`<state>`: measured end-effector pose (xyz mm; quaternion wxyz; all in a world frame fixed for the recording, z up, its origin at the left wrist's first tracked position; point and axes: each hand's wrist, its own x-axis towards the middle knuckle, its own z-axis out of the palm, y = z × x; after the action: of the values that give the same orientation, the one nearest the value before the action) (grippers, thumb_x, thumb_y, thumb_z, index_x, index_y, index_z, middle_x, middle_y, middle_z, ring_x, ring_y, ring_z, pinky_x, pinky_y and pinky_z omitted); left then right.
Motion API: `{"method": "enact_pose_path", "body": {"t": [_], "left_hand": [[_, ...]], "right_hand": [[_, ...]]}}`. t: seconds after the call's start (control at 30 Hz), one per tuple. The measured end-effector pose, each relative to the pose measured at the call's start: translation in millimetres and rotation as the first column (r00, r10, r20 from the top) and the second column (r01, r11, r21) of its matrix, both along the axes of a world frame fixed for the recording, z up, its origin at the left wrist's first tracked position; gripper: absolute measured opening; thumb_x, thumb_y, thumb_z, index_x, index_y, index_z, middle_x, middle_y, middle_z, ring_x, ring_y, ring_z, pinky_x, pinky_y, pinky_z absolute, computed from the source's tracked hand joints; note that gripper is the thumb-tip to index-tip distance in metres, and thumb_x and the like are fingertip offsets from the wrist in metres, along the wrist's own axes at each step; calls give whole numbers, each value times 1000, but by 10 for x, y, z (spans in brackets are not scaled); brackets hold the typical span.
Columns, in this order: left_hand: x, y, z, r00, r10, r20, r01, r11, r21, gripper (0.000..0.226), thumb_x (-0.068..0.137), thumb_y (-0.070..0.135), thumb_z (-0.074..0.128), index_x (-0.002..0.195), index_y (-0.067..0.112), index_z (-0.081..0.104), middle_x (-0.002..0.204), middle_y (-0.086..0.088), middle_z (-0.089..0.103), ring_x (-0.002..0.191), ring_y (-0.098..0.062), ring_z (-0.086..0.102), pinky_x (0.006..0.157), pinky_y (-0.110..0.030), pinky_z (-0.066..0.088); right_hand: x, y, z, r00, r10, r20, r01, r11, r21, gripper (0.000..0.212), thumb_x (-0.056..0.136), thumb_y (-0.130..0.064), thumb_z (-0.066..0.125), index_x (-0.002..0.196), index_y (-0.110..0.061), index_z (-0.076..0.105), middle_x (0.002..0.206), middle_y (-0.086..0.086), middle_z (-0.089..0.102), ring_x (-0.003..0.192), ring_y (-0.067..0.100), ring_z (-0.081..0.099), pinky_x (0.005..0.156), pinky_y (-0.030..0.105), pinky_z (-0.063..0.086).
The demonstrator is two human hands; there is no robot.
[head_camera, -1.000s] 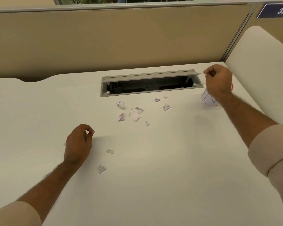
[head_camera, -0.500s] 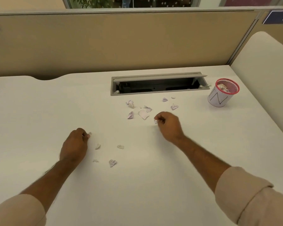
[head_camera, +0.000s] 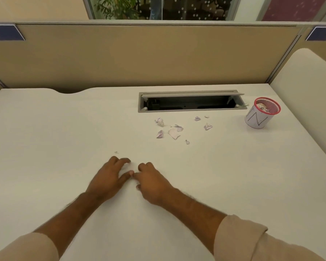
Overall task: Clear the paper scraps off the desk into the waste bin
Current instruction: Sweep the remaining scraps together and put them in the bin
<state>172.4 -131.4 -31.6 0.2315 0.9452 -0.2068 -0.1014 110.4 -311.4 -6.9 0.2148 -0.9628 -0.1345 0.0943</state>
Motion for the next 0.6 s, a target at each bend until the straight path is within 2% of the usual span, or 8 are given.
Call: {"method": "enact_pose_path", "body": {"t": [0.1, 0.23, 0.43, 0.47, 0.53, 0.6], "left_hand": [[-141, 6, -27, 998, -35, 55, 34, 999, 6, 31, 96, 42, 51, 123, 27, 55, 112, 9, 51, 101, -11, 53, 85, -26, 45], [-272, 97, -76, 980, -44, 195, 52, 998, -37, 7, 98, 19, 54, 100, 18, 60, 96, 9, 52, 87, -15, 53, 76, -28, 47], [-208, 128, -74, 982, -26, 188, 38, 997, -60, 17, 97, 9, 51, 87, 23, 52, 89, 11, 50, 81, -11, 50, 72, -23, 39], [-194, 118, -71, 988, 22, 156, -6, 995, -99, 16, 97, 11, 51, 90, 24, 53, 91, 13, 51, 83, -8, 52, 73, -22, 39], [-160, 95, -70, 989, 139, 59, -125, 974, -191, 15, 97, 16, 54, 107, 27, 57, 97, 15, 54, 88, -2, 54, 79, -19, 40], [-108, 62, -63, 982, 187, -6, -185, 964, -193, 34, 96, 21, 57, 129, 27, 53, 100, 11, 55, 94, -8, 54, 89, -26, 43]], "right_hand": [[-84, 15, 22, 999, -32, 15, 32, 999, 7, 26, 96, -9, 38, 109, -4, 60, 108, 10, 49, 105, 25, 45, 83, 37, 45], [-111, -58, 42, 1000, -12, 19, 14, 997, -78, 25, 88, 2, 38, 95, -1, 62, 102, 11, 53, 100, 24, 47, 80, 38, 44], [-48, -199, 4, 997, -70, -29, 68, 996, -56, 26, 85, 4, 42, 100, -1, 64, 107, 11, 58, 102, 27, 51, 87, 34, 43], [-27, -228, -7, 995, -90, -41, 89, 995, -38, 26, 84, 4, 44, 100, -2, 64, 108, 11, 59, 103, 27, 52, 87, 32, 41], [13, -278, -10, 985, -157, -66, 159, 987, 21, 28, 81, 5, 46, 98, -5, 66, 107, 10, 61, 101, 26, 55, 84, 27, 39], [48, -310, -7, 965, -249, -77, 257, 961, 106, 32, 81, 5, 48, 100, -9, 69, 104, 6, 65, 97, 22, 59, 83, 24, 43]]}}
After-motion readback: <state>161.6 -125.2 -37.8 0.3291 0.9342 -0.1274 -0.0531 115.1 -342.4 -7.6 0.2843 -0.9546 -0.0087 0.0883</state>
